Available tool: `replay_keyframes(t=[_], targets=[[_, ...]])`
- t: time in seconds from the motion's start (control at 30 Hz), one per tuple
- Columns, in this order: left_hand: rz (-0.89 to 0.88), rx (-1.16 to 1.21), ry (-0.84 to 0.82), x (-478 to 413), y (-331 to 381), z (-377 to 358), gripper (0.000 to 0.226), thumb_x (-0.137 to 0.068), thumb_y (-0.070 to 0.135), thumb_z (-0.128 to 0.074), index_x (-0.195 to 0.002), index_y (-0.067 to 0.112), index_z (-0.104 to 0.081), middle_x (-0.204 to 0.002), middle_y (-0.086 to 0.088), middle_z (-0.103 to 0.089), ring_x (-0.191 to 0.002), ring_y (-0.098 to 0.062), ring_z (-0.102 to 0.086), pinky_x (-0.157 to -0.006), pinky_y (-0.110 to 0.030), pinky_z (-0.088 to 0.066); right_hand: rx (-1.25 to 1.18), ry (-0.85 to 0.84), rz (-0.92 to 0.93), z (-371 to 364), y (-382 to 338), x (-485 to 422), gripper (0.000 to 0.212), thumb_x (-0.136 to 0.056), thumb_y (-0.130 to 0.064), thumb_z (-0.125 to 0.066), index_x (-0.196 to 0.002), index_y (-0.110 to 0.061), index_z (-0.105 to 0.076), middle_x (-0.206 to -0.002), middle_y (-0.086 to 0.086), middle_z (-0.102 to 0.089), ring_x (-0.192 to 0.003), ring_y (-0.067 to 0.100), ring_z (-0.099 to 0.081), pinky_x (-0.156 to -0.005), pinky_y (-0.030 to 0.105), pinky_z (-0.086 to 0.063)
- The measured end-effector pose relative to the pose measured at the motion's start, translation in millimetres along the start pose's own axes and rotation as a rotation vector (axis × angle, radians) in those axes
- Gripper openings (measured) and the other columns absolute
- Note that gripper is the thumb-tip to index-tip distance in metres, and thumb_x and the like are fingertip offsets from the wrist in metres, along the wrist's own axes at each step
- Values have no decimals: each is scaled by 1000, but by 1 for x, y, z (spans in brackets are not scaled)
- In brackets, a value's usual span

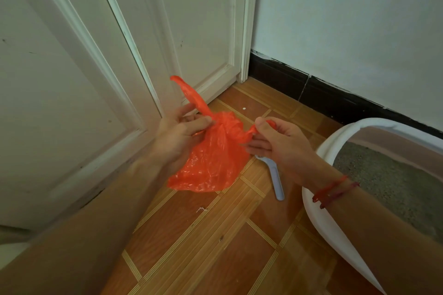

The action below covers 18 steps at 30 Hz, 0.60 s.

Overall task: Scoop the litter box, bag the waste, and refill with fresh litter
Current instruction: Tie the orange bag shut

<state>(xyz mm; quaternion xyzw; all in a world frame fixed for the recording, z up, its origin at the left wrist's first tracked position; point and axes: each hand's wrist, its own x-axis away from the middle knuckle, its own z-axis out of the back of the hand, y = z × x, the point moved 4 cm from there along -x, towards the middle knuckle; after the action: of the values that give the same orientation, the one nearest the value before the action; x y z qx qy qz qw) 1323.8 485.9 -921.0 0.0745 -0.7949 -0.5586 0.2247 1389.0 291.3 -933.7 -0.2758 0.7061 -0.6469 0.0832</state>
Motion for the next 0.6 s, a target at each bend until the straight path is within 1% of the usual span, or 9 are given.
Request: replay_keyframes(t=[0.1,0.17,0.23,0.27,0.3,0.37,0.47,0.53,0.6], targets=[[64,-62,26,-1,-7,-1,49,-79,-1,-74,-125,-5,-59,-117,-27,-66,-102,-36,-70,-85,-44,-59,-32,-44,-6,-2,-2,3,38,-82,-27,-70,-106,3,-62,-104,17,-71,-97,25,-71,-81,33,-59],[103,-58,9,-3,-11,-1,39,-79,1,-73,-116,-7,-65,-117,-27,-67,-101,-36,-70,-81,-41,-60,101,-116,46,-1,-6,6,39,-72,-13,-79,-108,-6,-65,-101,7,-71,-92,18,-71,-76,26,-57],[115,-106,2,-4,-13,1,35,-78,3,-74,-112,-6,-68,-113,-26,-69,-101,-38,-70,-87,-47,-58,220,-176,88,-1,-5,6,54,-67,6,-80,-115,-13,-64,-107,2,-71,-95,15,-70,-77,26,-57],[99,-168,8,-5,-13,1,33,-79,4,-75,-110,-3,-70,-109,-22,-72,-99,-37,-71,-89,-49,-57,260,-178,104,-1,-4,6,58,-68,11,-78,-119,-13,-63,-111,2,-71,-99,15,-70,-80,29,-58],[63,-259,24,-4,-12,2,28,-80,6,-76,-107,3,-72,-104,-17,-74,-96,-33,-72,-89,-49,-57,295,-163,132,-2,-4,5,56,-71,11,-76,-121,-11,-63,-112,2,-71,-101,15,-69,-84,31,-58],[-47,-451,57,-3,-10,-1,18,-82,10,-76,-98,18,-75,-96,-5,-76,-90,-22,-73,-85,-43,-59,354,-103,192,-4,-3,3,41,-78,5,-74,-116,-7,-67,-107,3,-73,-98,13,-71,-87,32,-58],[-246,-615,23,3,-7,-14,27,-86,11,-73,-84,38,-69,-85,15,-73,-86,-6,-69,-82,-32,-57,465,-23,260,-8,-2,2,22,-79,-8,-77,-101,-10,-74,-91,0,-75,-85,11,-72,-79,28,-59],[-324,-687,-38,6,-6,-22,30,-89,12,-69,-83,42,-67,-81,26,-71,-86,1,-68,-81,-26,-56,485,-13,297,-9,-3,2,14,-81,-10,-76,-95,-9,-75,-85,1,-75,-78,14,-73,-73,28,-60],[-354,-731,-55,6,-6,-23,27,-92,15,-67,-86,42,-69,-84,27,-71,-87,3,-68,-83,-28,-57,409,-20,288,-7,-2,2,12,-85,-2,-70,-94,-7,-74,-84,4,-75,-77,16,-73,-70,26,-60]])
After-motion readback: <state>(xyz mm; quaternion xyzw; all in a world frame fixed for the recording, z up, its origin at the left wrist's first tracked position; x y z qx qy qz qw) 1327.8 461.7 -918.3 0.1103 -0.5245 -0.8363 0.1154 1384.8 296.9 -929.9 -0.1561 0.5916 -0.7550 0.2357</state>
